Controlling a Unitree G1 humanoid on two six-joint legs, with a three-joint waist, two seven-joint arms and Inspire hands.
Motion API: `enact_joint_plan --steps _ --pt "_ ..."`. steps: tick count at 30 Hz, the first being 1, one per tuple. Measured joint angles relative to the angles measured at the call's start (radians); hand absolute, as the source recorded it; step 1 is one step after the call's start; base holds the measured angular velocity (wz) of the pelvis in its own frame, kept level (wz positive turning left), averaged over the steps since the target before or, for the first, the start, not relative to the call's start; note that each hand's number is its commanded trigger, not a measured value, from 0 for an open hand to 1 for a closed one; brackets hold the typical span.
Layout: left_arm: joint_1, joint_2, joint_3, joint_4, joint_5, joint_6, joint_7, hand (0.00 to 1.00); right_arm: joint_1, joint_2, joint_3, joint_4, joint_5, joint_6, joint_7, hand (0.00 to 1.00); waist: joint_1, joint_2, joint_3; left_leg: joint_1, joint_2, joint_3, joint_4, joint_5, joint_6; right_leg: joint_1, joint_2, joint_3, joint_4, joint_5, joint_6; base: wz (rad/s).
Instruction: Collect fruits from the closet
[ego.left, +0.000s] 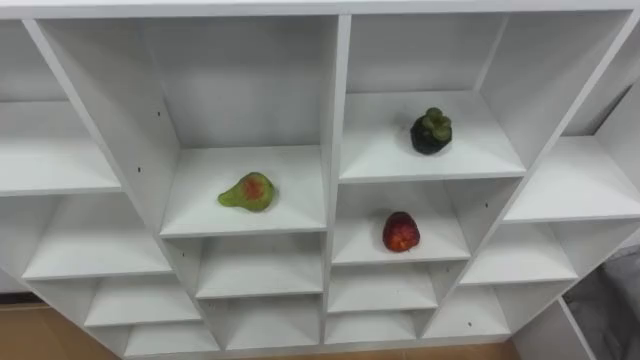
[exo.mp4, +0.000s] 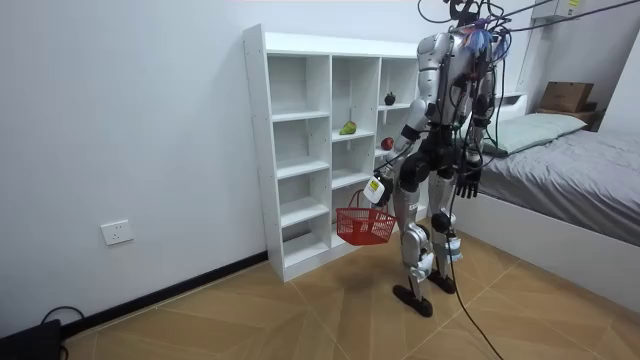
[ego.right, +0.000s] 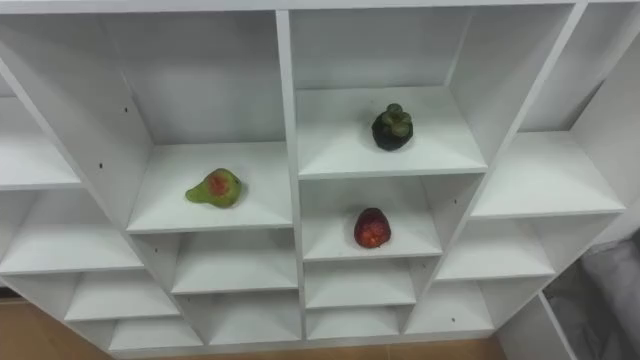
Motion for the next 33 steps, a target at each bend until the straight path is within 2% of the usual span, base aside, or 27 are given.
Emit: enact_joint_plan --steps 20,26,29,33 --pt "-0.004 0.001 -0.018 0.007 0.0 0.003 -0.009 1.0 0.001 0.003 -0.003 -0.002 -0.038 0.006 -0.012 0.0 -0.003 0.0 -0.0004 0.001 0.0 0.0 0.001 0.0 0.0 0.004 0.0 -0.003 0.001 0.0 0.0 0.0" --pt "-0.003 0.001 -0.017 0.004 0.0 0.003 -0.007 1.0 0.003 0.005 -0.032 -0.004 -0.038 0.003 -0.058 0.0 -0.004 0.001 -0.0007 0.007 0.0 0.001 -0.001 0.0 0.0 0.007 0.0 -0.001 0.001 0.0 0.0 0.0" --pt "-0.005 0.001 -0.018 0.002 -0.001 -0.001 -0.006 1.0 0.002 0.005 -0.044 -0.009 -0.037 -0.001 -0.078 0.0 -0.005 0.003 -0.0009 0.007 0.0 0.001 -0.001 0.0 0.0 0.007 0.0 -0.002 0.002 0.0 0.0 0.0" --pt "-0.006 0.001 -0.02 0.002 -0.001 -0.022 -0.005 1.0 0.003 0.005 -0.052 -0.023 -0.036 -0.021 -0.115 0.0 -0.006 0.004 -0.0009 0.007 0.0 0.001 -0.001 0.0 0.0 0.007 0.0 -0.002 0.003 0.0 0.0 0.0"
